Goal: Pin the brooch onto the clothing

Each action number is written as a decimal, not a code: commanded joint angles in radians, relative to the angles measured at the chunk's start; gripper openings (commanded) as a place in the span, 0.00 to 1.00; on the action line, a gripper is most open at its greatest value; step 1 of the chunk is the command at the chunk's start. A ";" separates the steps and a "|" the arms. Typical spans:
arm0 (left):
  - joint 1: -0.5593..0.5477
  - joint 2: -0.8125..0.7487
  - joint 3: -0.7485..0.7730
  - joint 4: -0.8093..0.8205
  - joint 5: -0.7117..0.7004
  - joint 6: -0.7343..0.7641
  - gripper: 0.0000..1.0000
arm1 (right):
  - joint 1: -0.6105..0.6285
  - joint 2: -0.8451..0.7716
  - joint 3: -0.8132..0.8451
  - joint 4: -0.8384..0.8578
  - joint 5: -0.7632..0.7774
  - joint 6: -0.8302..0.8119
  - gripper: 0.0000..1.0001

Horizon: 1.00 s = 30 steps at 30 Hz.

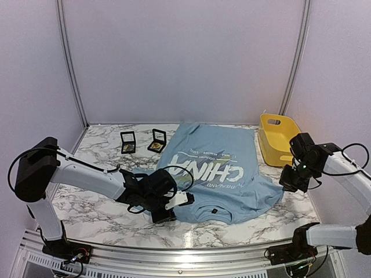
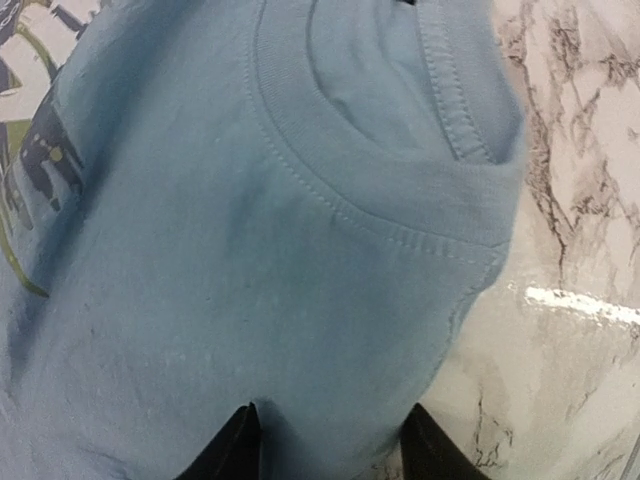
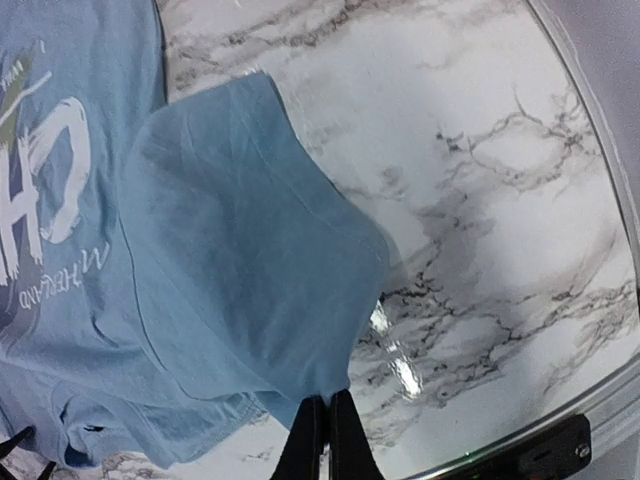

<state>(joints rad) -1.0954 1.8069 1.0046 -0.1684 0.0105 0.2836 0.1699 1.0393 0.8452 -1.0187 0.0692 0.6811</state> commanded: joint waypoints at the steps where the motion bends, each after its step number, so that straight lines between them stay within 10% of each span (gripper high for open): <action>1: 0.005 0.008 -0.056 0.009 -0.015 0.015 0.43 | 0.005 0.016 0.011 -0.190 -0.058 0.026 0.00; 12: 0.005 0.004 -0.098 0.028 -0.014 0.001 0.09 | 0.005 0.096 0.068 -0.353 0.059 -0.095 0.02; 14: 0.004 -0.014 -0.113 0.027 -0.014 -0.010 0.00 | 0.005 0.125 0.080 -0.355 0.079 -0.121 0.27; 19: 0.003 -0.072 -0.095 -0.117 0.018 -0.081 0.00 | 0.004 0.180 0.191 -0.353 0.145 -0.135 0.39; 30: 0.003 -0.160 -0.050 -0.427 0.062 -0.173 0.00 | 0.006 0.328 0.147 -0.031 0.117 -0.193 0.34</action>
<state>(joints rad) -1.0950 1.6794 0.9375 -0.4347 0.0456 0.1375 0.1703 1.3132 1.0534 -1.2335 0.2031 0.5106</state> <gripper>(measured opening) 0.008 0.360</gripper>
